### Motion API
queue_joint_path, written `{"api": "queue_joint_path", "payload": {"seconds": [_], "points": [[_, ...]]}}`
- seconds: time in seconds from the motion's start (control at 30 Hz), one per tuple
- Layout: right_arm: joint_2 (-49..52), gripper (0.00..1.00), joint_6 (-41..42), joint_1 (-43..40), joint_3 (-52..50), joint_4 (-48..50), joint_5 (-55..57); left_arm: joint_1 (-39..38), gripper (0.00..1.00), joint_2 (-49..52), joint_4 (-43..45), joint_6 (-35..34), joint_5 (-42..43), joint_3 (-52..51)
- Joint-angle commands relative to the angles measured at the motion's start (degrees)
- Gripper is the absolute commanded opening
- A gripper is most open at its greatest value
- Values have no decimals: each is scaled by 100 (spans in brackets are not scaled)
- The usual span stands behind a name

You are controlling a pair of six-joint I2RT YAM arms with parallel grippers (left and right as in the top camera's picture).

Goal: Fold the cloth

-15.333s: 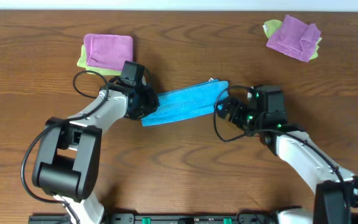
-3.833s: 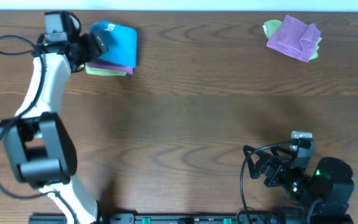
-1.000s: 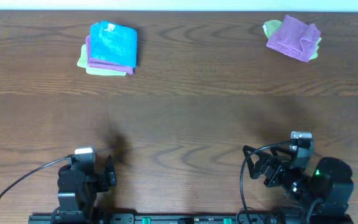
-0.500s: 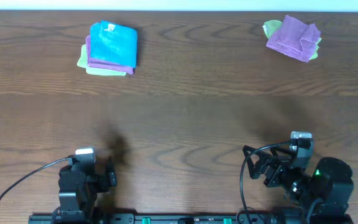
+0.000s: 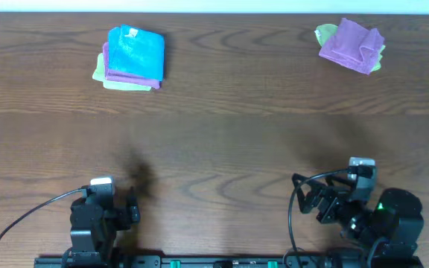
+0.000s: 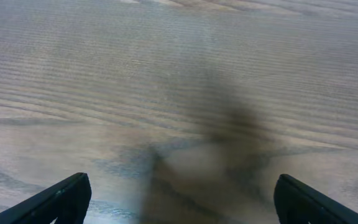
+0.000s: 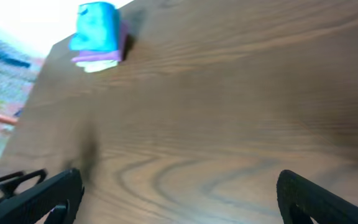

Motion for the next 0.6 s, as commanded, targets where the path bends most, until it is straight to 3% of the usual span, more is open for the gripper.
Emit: {"api": "queue_joint_path", "payload": {"seconds": [0.0,0.1,0.27,0.57], "points": [[-42,99,50,15,-9,-151,566,28,95,-59,-116,101,-101,-85],[-74,99,-81,15,-61,-44,1325,28,95,-59,-116,101,-101,-85],[-273,99,-2017,20,-579,769,1663,28,95,-59,-116,101,-101,-85],[-1233,99,-2404,15,-1722,1049,2079,28,95,-59,-116,101,-101,-85]]}}
